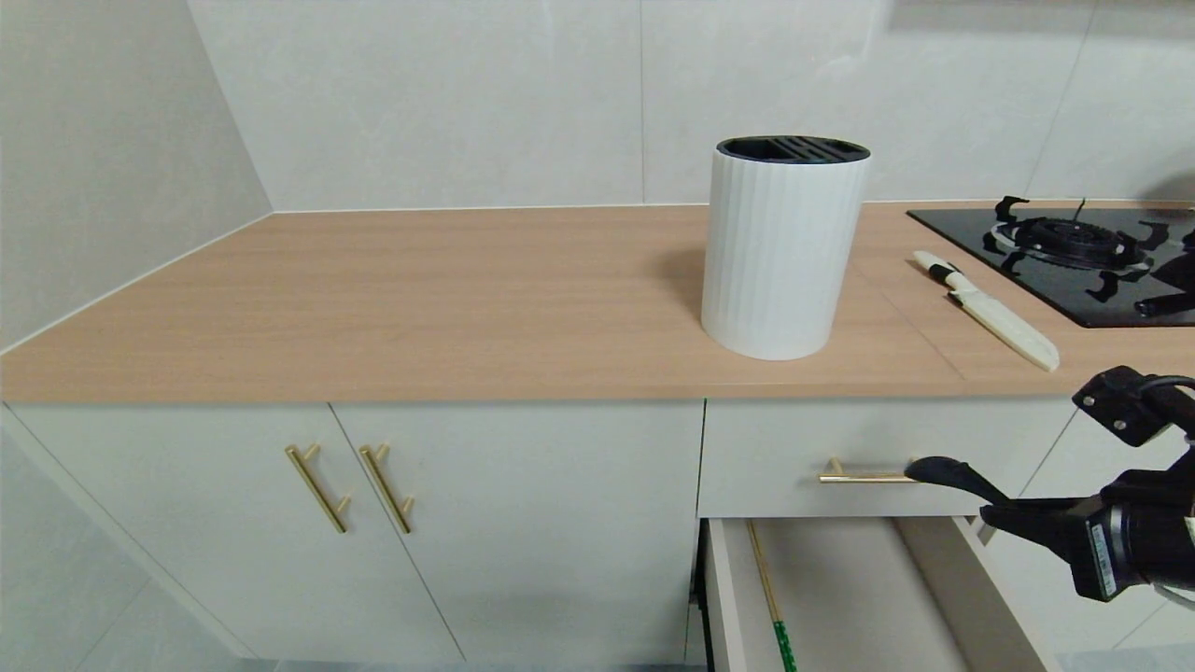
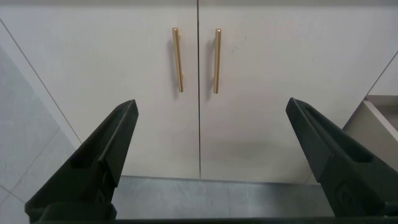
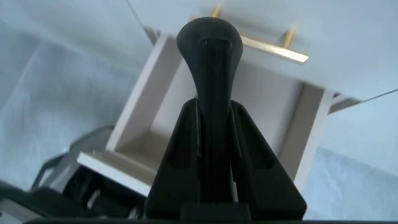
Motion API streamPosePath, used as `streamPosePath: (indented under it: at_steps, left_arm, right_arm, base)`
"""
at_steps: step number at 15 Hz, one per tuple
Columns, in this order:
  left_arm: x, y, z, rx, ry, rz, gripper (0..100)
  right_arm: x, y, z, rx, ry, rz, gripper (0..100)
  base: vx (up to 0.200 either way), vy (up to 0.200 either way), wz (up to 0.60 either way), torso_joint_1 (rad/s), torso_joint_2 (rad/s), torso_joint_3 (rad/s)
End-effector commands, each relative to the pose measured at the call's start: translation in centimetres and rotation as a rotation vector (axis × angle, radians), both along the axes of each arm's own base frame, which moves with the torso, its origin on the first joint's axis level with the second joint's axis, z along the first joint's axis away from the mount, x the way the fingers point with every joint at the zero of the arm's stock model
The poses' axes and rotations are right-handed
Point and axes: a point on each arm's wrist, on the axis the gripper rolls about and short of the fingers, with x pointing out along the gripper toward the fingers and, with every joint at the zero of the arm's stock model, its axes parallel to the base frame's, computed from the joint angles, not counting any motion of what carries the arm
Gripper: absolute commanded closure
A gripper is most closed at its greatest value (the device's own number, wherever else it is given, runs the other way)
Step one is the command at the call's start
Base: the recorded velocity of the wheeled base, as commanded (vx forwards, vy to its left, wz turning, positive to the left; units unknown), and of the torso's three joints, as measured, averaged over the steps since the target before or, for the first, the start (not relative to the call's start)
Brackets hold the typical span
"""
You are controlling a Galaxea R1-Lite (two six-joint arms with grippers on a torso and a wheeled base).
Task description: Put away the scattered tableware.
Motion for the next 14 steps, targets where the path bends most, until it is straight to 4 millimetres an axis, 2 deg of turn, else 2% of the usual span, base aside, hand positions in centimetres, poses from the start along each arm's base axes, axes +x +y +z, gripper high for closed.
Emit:
streamPosePath:
  at_steps: [1, 4, 14]
  left_arm:
    - [0.0, 0.0, 0.0, 0.000, 0.001, 0.001, 0]
    - [0.0, 0.0, 0.0, 0.000, 0.001, 0.001, 0]
    - [0.0, 0.0, 0.0, 0.000, 0.001, 0.001, 0]
  right_arm:
    - [0.9, 0.2, -1.5, -0.021, 0.071, 0.009, 100]
    - [1.4, 0.6, -2.7, -0.054, 0.122, 0.039, 100]
    - [1.5, 0.8, -3.0, -0.063, 0.128, 0.042, 100]
  base:
    - [0.000, 0.000, 0.00, 0.000, 0.00, 0.000]
    - [0.000, 0.000, 0.00, -0.102, 0.28, 0.180]
    - [0.000, 0.000, 0.00, -0.121, 0.43, 0.298]
